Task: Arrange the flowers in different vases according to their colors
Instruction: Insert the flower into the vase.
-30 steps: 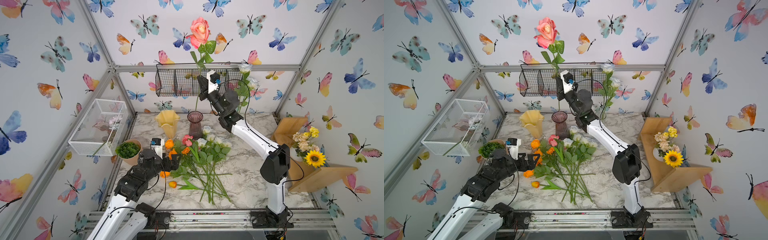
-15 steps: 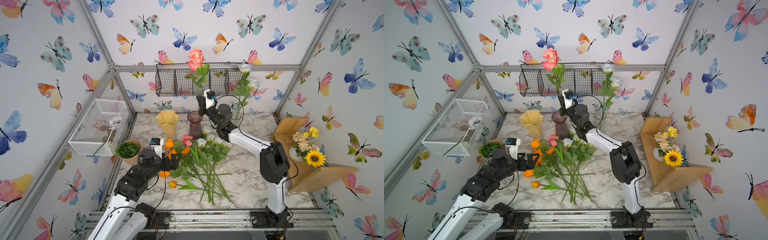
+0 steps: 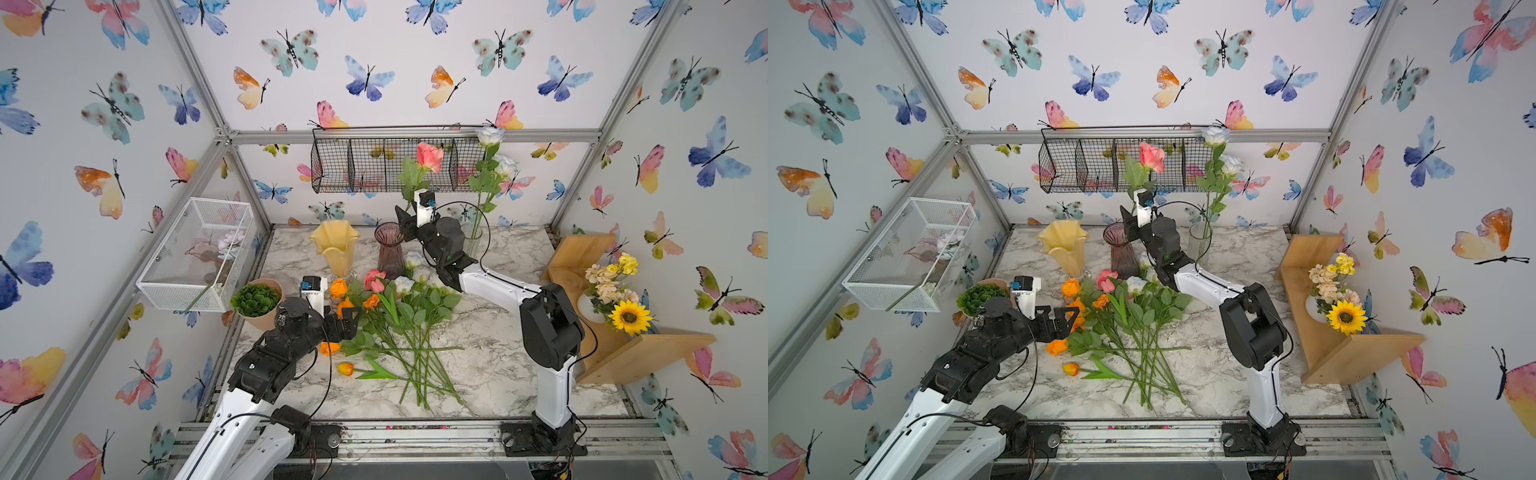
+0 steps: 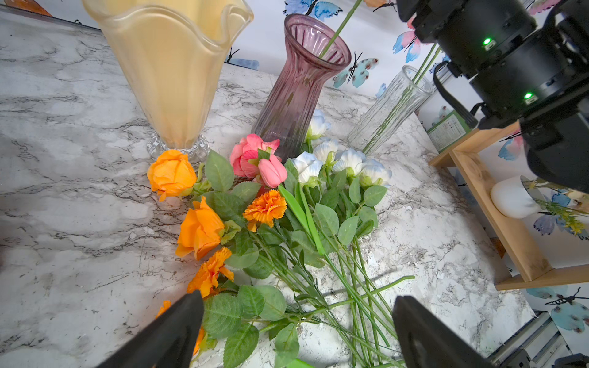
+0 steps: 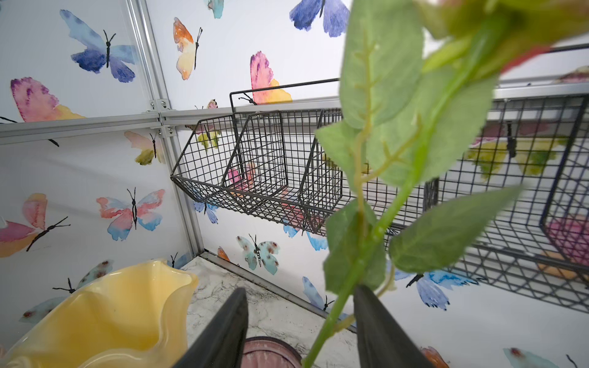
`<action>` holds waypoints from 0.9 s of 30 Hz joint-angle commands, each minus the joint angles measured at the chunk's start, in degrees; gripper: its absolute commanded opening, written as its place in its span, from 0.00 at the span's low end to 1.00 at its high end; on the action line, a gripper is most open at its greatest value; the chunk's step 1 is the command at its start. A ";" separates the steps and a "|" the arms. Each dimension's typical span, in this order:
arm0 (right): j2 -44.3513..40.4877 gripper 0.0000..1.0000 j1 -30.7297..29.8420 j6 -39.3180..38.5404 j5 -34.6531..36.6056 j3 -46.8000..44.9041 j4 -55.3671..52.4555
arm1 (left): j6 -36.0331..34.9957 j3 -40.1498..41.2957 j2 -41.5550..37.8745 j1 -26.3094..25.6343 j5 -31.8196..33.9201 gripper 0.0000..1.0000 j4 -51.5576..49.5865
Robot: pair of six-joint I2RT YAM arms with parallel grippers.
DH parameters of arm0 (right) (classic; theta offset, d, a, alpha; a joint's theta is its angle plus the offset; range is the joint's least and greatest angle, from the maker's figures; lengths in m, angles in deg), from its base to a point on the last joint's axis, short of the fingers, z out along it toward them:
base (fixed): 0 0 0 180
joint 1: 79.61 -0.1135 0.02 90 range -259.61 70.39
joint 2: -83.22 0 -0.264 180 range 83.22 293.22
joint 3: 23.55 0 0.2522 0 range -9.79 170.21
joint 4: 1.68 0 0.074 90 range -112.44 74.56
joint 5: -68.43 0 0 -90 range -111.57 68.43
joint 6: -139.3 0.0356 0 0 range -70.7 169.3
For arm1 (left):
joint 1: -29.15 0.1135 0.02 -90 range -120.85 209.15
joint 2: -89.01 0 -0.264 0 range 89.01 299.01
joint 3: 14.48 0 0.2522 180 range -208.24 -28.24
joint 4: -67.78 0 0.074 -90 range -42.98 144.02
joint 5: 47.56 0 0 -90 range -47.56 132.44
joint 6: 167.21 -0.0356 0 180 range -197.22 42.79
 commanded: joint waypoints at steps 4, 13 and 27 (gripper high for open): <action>-10.57 0.60 -0.19 2.42 1.92 -1.92 -10.95 | -0.41 0.24 -0.32 0.28 -1.13 0.99 0.54; -27.01 0.61 -0.19 6.02 -0.71 -7.64 -40.91 | -0.49 0.19 -0.57 0.28 -1.46 0.99 0.54; -35.67 0.46 -6.55 23.95 -13.21 -21.76 -62.78 | 10.40 -0.49 4.40 -2.64 -5.67 0.98 2.61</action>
